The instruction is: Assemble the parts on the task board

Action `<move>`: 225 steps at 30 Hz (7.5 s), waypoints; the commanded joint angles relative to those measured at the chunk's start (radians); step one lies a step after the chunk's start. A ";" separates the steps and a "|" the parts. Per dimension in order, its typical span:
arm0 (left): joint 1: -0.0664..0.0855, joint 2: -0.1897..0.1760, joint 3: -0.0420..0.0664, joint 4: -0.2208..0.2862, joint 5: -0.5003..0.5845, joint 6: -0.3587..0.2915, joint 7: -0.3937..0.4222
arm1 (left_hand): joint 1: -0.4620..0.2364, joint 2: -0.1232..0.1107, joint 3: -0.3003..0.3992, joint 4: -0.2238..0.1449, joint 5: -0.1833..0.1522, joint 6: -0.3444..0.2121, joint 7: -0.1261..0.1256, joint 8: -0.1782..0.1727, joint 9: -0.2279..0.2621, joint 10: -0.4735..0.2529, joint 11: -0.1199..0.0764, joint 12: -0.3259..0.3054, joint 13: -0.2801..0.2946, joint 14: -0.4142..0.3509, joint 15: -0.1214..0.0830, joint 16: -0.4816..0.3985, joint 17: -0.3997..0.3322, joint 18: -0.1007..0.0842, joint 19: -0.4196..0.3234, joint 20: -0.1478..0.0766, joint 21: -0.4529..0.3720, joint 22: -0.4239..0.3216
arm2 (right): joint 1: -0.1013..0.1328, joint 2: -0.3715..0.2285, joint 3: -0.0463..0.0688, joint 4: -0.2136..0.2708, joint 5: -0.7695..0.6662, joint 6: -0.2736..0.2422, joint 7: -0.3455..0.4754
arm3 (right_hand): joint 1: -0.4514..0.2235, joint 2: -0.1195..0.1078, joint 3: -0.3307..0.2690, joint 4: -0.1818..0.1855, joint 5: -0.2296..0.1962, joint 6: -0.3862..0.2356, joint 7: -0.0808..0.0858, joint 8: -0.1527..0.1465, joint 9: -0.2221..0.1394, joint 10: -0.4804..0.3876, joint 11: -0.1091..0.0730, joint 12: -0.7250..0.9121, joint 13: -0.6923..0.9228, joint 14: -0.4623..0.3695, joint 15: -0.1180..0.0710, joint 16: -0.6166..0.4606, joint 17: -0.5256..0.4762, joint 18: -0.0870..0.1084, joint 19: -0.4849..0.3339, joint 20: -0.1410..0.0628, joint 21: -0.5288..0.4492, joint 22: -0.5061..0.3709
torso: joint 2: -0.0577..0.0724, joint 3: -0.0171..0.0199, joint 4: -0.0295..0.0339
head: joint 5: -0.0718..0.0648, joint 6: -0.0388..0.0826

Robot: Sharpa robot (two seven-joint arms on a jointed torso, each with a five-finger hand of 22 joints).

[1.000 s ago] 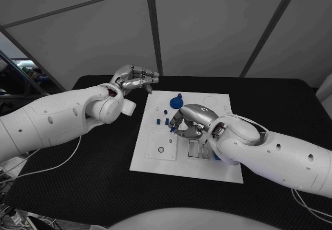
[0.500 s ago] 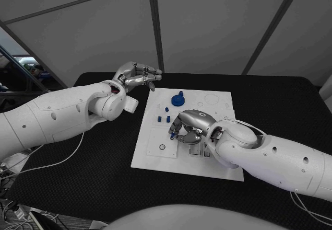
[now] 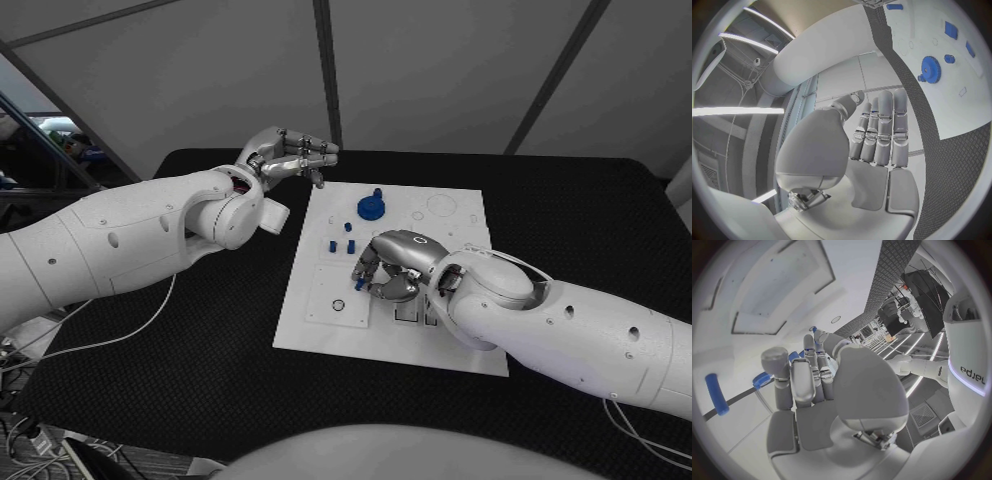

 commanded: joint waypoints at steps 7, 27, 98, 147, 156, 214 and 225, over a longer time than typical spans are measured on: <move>0.002 0.003 0.001 -0.002 0.003 0.012 0.002 | 0.003 0.007 -0.007 -0.001 -0.002 -0.003 0.004 -0.001 -0.001 -0.009 -0.002 0.004 -0.001 -0.007 0.001 -0.005 -0.002 -0.011 -0.008 0.003 -0.004 -0.001 | -0.003 0.002 -0.002 -0.005 -0.032 0.008 -0.014 | -0.006 0.009 -0.008 0.001 0.007 0.006 0.002 0.002 0.001 -0.004 0.005 -0.004 0.000 0.034 -0.007 0.005 0.000 -0.010 -0.002 0.000 0.006 -0.001 | -0.001 0.0001 -0.0003 | -0.001 0.001; 0.002 0.005 0.001 -0.002 0.003 0.016 -0.002 | 0.003 0.007 -0.007 -0.001 -0.002 -0.004 0.004 -0.001 -0.002 -0.011 -0.001 0.005 -0.001 -0.007 0.002 -0.005 -0.002 -0.011 -0.008 0.003 -0.005 -0.002 | -0.005 0.015 -0.002 -0.006 -0.060 0.061 -0.036 | -0.020 0.003 -0.019 0.006 0.005 -0.003 0.004 -0.004 0.000 -0.011 0.008 -0.010 0.000 0.031 -0.005 0.003 -0.005 -0.008 -0.010 0.002 0.003 -0.008 | 0.000 -0.0008 -0.0002 | -0.001 0.001; 0.001 -0.037 -0.002 -0.005 0.116 -0.003 0.081 | 0.011 0.020 -0.015 0.000 -0.001 0.001 0.002 0.007 0.000 0.002 -0.007 0.043 0.004 -0.007 -0.001 -0.002 -0.008 -0.009 -0.005 0.003 -0.011 -0.003 | 0.030 -0.201 0.148 0.024 -0.070 0.181 -0.059 | 0.004 -0.015 -0.194 0.046 0.017 -0.160 0.007 -0.017 -0.021 -0.226 0.041 0.115 -0.024 0.009 0.028 -0.020 -0.099 0.018 -0.101 0.027 -0.090 -0.144 | -0.002 -0.0025 -0.0001 | -0.030 0.028; 0.001 -0.031 -0.002 -0.019 0.116 0.004 0.049 | 0.010 0.029 -0.013 0.003 -0.001 0.000 0.003 0.008 0.000 0.000 -0.007 0.048 0.004 -0.005 -0.002 -0.001 -0.009 -0.009 -0.002 0.002 -0.011 -0.003 | 0.029 -0.217 0.145 0.073 -0.068 0.039 -0.080 | 0.031 0.035 -0.054 0.036 -0.056 -0.028 0.003 0.013 -0.007 -0.061 0.005 0.103 -0.016 0.023 -0.005 0.029 -0.044 -0.002 -0.033 0.005 -0.005 -0.025 | -0.003 -0.0024 -0.0028 | -0.031 0.018; 0.001 -0.025 -0.002 -0.025 0.116 0.002 0.047 | 0.010 0.030 -0.013 0.004 -0.001 0.000 0.003 0.008 0.000 -0.001 -0.006 0.048 0.004 -0.005 -0.002 -0.001 -0.009 -0.009 -0.002 0.002 -0.011 -0.003 | 0.030 -0.245 0.147 0.171 -0.032 -0.007 -0.053 | 0.034 0.035 -0.047 0.031 -0.051 -0.025 0.003 0.013 -0.006 -0.057 0.005 0.100 -0.015 0.023 -0.006 0.033 -0.039 -0.003 -0.032 0.004 -0.002 -0.021 | -0.002 -0.0011 -0.0019 | -0.030 0.020; -0.003 0.013 -0.005 -0.030 0.116 0.014 0.049 | 0.009 0.031 -0.014 0.005 -0.001 -0.002 0.003 0.007 -0.001 -0.007 -0.006 0.049 0.002 -0.005 -0.001 -0.001 -0.010 -0.010 -0.002 0.002 -0.012 -0.003 | -0.001 0.013 -0.005 0.089 -0.033 0.052 -0.020 | 0.031 0.029 -0.041 0.025 -0.034 -0.023 0.005 0.011 -0.006 -0.052 0.006 0.092 -0.014 0.022 -0.005 0.033 -0.041 -0.003 -0.035 0.004 -0.002 -0.022 | -0.002 -0.0023 -0.0022 | 0.005 0.004; -0.003 0.012 -0.005 -0.029 0.116 0.015 0.048 | 0.009 0.031 -0.014 0.005 -0.001 -0.002 0.003 0.007 -0.001 -0.007 -0.006 0.049 0.002 -0.005 -0.001 -0.001 -0.010 -0.010 -0.002 0.002 -0.012 -0.003 | -0.001 0.027 -0.006 0.081 -0.040 0.077 -0.025 | 0.031 0.029 -0.041 0.024 -0.032 -0.022 0.005 0.011 -0.006 -0.051 0.006 0.091 -0.014 0.022 -0.005 0.034 -0.040 -0.003 -0.035 0.004 -0.001 -0.021 | -0.002 -0.0025 -0.0022 | 0.006 0.000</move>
